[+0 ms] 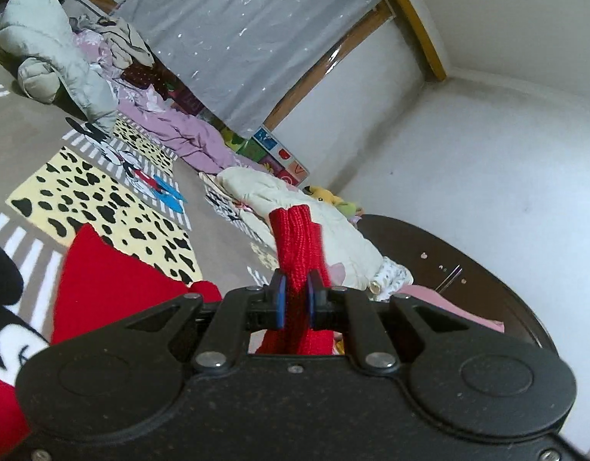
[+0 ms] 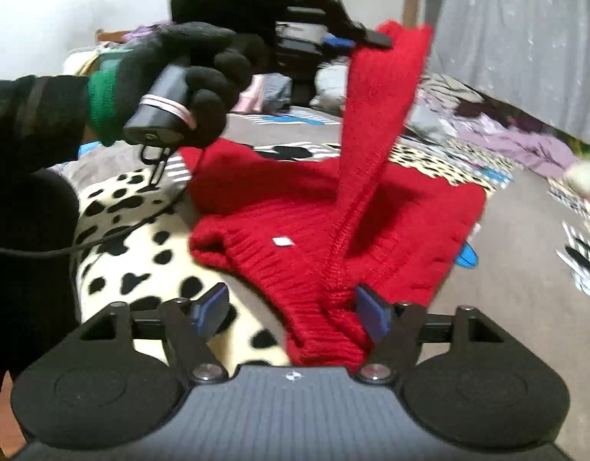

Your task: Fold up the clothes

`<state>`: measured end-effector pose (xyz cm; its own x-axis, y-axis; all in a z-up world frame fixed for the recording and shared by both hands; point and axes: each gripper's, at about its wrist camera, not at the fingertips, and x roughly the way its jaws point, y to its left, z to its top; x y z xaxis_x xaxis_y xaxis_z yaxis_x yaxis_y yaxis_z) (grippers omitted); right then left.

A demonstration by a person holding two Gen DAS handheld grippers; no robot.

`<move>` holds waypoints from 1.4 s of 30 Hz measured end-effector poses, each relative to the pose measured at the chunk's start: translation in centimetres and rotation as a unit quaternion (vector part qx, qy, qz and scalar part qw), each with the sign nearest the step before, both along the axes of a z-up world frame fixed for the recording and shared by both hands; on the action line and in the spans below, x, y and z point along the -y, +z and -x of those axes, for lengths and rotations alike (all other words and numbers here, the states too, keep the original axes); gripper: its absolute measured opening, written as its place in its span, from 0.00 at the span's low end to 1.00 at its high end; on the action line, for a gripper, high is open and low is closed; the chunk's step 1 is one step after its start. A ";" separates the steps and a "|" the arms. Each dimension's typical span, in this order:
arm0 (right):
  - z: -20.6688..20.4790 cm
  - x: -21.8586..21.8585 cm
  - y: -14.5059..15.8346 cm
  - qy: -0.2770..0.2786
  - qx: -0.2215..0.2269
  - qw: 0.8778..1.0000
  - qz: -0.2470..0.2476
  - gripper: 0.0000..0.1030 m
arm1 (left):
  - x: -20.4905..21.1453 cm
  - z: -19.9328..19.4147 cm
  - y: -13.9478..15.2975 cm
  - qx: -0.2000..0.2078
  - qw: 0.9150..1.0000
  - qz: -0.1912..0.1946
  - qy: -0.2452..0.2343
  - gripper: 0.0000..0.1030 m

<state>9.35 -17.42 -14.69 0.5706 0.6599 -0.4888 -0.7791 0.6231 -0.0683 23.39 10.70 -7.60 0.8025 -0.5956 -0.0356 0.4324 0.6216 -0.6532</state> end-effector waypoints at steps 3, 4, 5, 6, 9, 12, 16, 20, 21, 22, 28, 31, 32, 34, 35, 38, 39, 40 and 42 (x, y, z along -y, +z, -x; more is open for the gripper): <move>-0.4 0.5 0.5 -0.005 -0.007 1.000 -0.020 0.71 | 0.9 -1.3 0.3 0.003 1.000 -0.010 -0.016 0.08; -0.7 0.8 0.6 -0.012 -0.010 0.999 -0.029 0.71 | 1.4 -1.7 0.4 0.004 1.000 -0.016 -0.020 0.08; -1.0 1.0 0.6 -0.019 -0.016 0.999 -0.037 0.71 | 2.0 -2.5 0.4 0.001 1.000 -0.019 -0.024 0.08; -1.2 1.2 0.6 -0.024 -0.024 0.998 -0.046 0.71 | 2.6 -3.2 0.4 -0.002 0.999 -0.023 -0.027 0.08; -2.2 2.1 0.7 -0.036 -0.053 0.995 -0.079 0.71 | 4.9 -5.6 0.1 -0.014 0.998 -0.050 -0.032 0.08; -3.1 3.0 0.5 -0.053 -0.081 0.989 -0.108 0.71 | 6.5 -7.8 -0.9 -0.047 0.996 -0.075 -0.019 0.08; -3.6 3.8 0.5 -0.059 -0.098 0.985 -0.130 0.66 | 7.6 -9.7 -2.3 -0.088 0.991 -0.098 0.001 0.08; -3.6 4.1 0.5 -0.054 -0.103 0.984 -0.132 0.59 | 8.1 -10.5 -3.4 -0.110 0.988 -0.105 0.009 0.08; -3.6 4.1 0.5 -0.054 -0.104 0.984 -0.132 0.58 | 8.2 -10.6 -3.5 -0.112 0.988 -0.104 0.008 0.08; -3.6 4.2 0.5 -0.053 -0.104 0.984 -0.133 0.58 | 8.4 -10.7 -3.6 -0.115 0.988 -0.104 0.008 0.08; -3.2 4.3 0.7 -0.045 -0.097 0.986 -0.125 0.56 | 10.6 -13.0 -5.5 -0.198 0.953 -0.227 0.020 0.16; -3.1 4.5 0.8 -0.049 -0.098 0.986 -0.123 0.55 | 10.3 -12.2 -4.9 -0.192 0.951 -0.239 0.029 0.24; -3.0 4.6 0.8 -0.051 -0.099 0.986 -0.126 0.55 | 10.1 -11.6 -4.5 -0.182 0.950 -0.250 0.036 0.24; -3.0 5.4 1.0 -0.061 -0.112 0.980 -0.150 0.53 | 9.4 -10.2 -3.6 -0.161 0.951 -0.261 0.044 0.24; -2.8 5.6 1.2 -0.068 -0.105 0.980 -0.155 0.50 | 8.9 -9.4 -3.1 -0.150 0.952 -0.263 0.044 0.24; -1.9 6.0 2.2 -0.089 -0.048 0.983 -0.155 0.44 | 8.5 -7.3 -2.3 -0.123 0.953 -0.277 0.020 0.24; -1.7 6.0 2.4 -0.094 -0.030 0.983 -0.158 0.43 | 8.9 -6.6 -2.4 -0.114 0.951 -0.289 0.003 0.24; -1.7 5.8 2.6 -0.094 -0.016 0.983 -0.160 0.42 | 9.3 -5.9 -2.4 -0.104 0.948 -0.301 -0.014 0.24; -1.8 4.9 2.8 -0.085 0.001 0.983 -0.162 0.41 | 10.6 -5.5 -2.7 -0.092 0.943 -0.315 -0.044 0.24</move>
